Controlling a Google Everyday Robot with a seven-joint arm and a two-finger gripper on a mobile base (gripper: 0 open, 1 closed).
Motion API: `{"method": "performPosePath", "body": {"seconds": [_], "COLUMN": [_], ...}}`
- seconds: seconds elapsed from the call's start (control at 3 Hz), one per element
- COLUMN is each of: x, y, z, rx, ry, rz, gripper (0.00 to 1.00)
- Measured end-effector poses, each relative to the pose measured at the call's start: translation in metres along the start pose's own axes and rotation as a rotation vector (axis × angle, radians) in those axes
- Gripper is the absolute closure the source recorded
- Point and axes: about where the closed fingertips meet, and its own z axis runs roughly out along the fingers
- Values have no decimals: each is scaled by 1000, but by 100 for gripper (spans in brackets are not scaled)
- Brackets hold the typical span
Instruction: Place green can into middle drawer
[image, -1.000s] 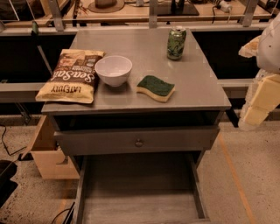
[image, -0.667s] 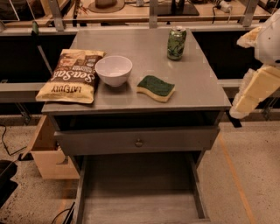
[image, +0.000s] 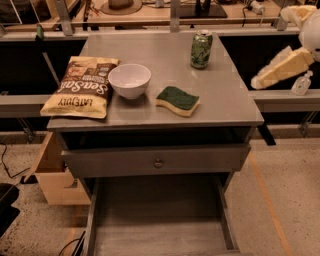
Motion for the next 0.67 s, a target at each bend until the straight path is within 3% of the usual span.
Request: {"method": "performPosePath", "body": {"seconds": [0.33,0.67], "x": [-28,-34], "y": [-61,-75], "z": [19,22], "rx": [133,164], "ry": [-272,-327], "rz": [60,87], "gripper": [0,0]}}
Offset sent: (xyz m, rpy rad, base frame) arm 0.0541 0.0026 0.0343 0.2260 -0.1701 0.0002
